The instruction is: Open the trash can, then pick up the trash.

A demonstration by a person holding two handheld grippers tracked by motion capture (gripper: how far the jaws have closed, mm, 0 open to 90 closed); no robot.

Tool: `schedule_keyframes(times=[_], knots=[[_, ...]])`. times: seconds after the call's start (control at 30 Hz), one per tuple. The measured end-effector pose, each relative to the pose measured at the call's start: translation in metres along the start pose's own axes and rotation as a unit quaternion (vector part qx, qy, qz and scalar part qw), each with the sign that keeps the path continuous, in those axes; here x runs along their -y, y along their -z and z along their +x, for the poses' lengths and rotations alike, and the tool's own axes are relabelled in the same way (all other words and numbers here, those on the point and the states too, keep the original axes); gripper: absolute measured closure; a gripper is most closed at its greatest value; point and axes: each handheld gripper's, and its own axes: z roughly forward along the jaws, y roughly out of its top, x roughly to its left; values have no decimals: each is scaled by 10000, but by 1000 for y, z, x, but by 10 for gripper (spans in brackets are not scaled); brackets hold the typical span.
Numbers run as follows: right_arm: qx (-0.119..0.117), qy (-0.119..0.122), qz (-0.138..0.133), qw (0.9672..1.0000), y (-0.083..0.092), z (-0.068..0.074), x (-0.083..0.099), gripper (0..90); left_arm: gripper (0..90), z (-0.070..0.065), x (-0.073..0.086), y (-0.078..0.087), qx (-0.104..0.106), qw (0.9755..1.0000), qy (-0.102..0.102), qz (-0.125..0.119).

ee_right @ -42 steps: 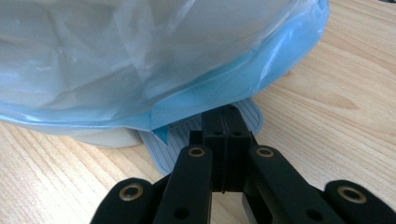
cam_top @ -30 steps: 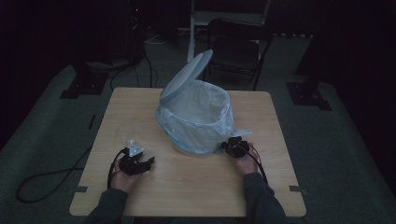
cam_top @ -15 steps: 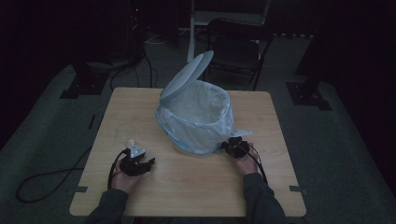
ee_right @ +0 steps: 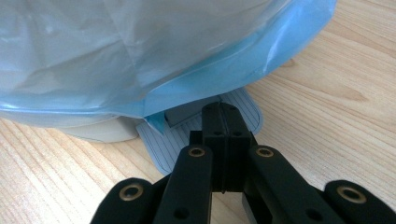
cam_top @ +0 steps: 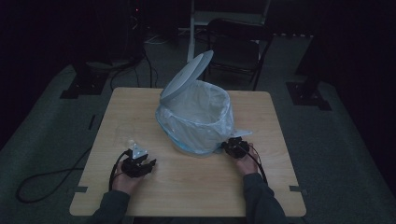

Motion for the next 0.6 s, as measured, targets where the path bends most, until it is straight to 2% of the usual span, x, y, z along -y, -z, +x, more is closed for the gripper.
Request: schedule_keyframes(times=[0.23, 0.6], knots=[[-13, 7, -5, 10000, 0, 0, 0, 900, 542, 8, -1, 12, -45, 9996, 212, -182], [-4, 8, -1, 10000, 0, 0, 0, 900, 542, 11, -11, 32, -144, 9990, 203, -363]])
